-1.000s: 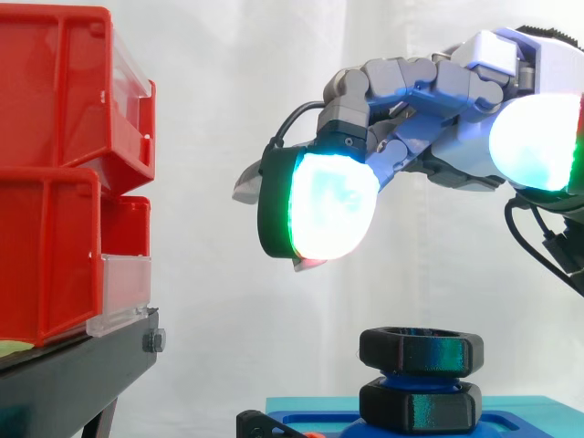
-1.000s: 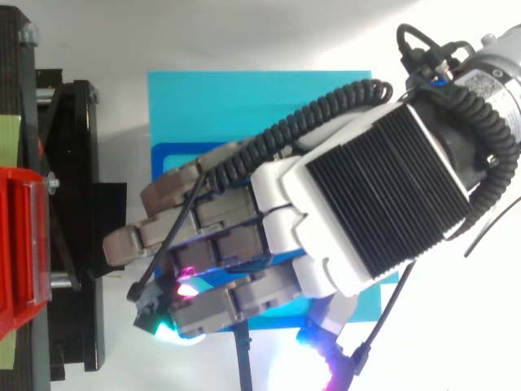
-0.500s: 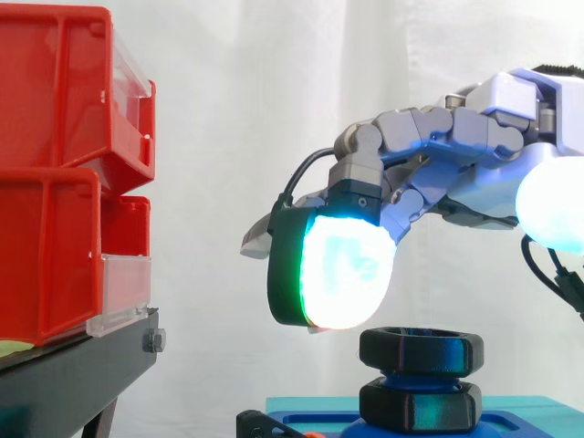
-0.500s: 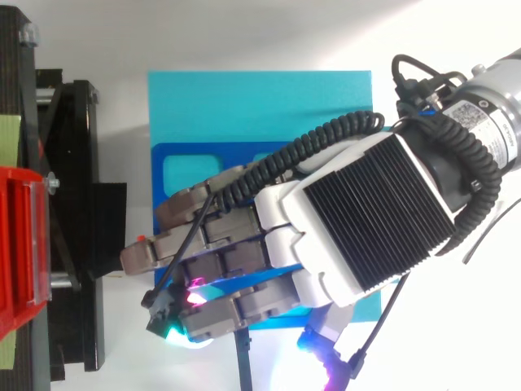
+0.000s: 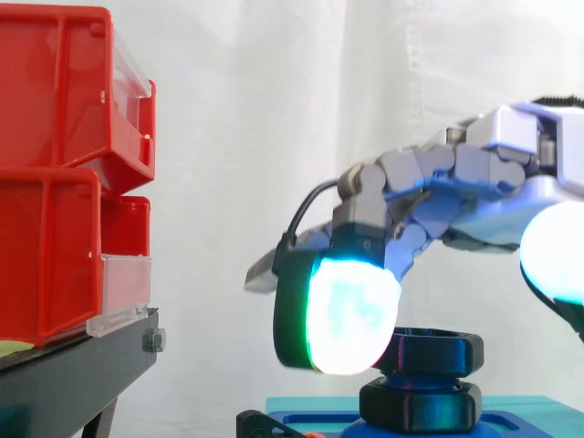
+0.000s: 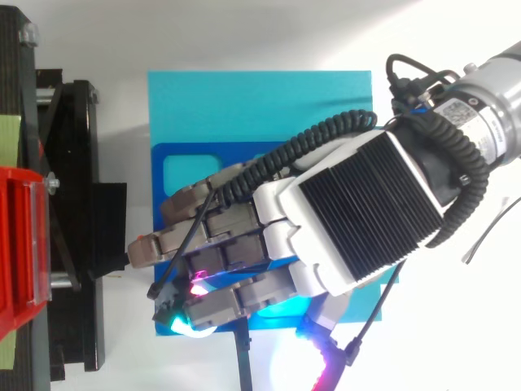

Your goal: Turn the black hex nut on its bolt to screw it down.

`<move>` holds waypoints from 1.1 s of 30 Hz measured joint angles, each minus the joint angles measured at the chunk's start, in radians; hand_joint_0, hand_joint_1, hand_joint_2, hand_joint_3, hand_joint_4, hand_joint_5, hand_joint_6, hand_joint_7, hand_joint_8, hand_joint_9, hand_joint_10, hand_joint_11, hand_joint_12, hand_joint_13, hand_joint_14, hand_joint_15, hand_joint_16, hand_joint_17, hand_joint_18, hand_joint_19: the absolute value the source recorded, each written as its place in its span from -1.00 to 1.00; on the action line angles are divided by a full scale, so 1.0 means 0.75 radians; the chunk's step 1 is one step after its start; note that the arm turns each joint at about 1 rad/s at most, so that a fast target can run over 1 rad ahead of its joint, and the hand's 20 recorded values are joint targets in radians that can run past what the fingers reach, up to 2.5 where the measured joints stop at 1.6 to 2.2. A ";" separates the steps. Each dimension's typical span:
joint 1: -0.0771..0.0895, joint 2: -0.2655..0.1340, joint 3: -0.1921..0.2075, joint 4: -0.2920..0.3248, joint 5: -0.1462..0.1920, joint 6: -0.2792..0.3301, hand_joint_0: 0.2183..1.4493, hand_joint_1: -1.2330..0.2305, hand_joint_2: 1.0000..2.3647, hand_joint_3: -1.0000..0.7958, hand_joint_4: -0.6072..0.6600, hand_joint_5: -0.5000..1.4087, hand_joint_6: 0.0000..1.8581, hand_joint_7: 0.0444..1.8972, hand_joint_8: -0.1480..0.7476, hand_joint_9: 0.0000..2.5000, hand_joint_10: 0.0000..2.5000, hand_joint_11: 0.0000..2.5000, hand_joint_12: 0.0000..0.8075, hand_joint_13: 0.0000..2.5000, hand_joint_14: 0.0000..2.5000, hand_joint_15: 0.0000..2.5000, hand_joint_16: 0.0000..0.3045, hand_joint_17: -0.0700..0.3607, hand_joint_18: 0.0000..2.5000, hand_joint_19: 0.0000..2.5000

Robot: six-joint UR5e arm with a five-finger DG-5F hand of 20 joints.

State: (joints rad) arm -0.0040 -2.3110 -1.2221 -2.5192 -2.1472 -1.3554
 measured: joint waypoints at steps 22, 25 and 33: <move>-0.026 -0.036 0.021 0.050 -0.021 0.060 -0.51 0.28 -1.00 -0.44 0.30 -0.48 -0.46 0.31 -0.01 -0.29 -0.99 -0.73 -0.19 -0.59 -0.99 -0.86 -0.65 -0.11 -0.65 -0.56; -0.032 -0.036 0.022 0.049 -0.028 0.060 -0.51 0.28 -1.00 -0.44 0.30 -0.48 -0.46 0.32 -0.01 -0.29 -0.99 -0.73 -0.20 -0.59 -0.99 -0.86 -0.65 -0.12 -0.65 -0.55; -0.054 -0.036 0.022 0.046 -0.061 0.060 -0.50 0.27 -1.00 -0.44 0.32 -0.49 -0.46 0.30 -0.01 -0.30 -0.99 -0.72 -0.21 -0.59 -0.99 -0.86 -0.65 -0.12 -0.65 -0.55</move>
State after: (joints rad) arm -0.0447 -2.3379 -1.2055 -2.4850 -2.1929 -1.3100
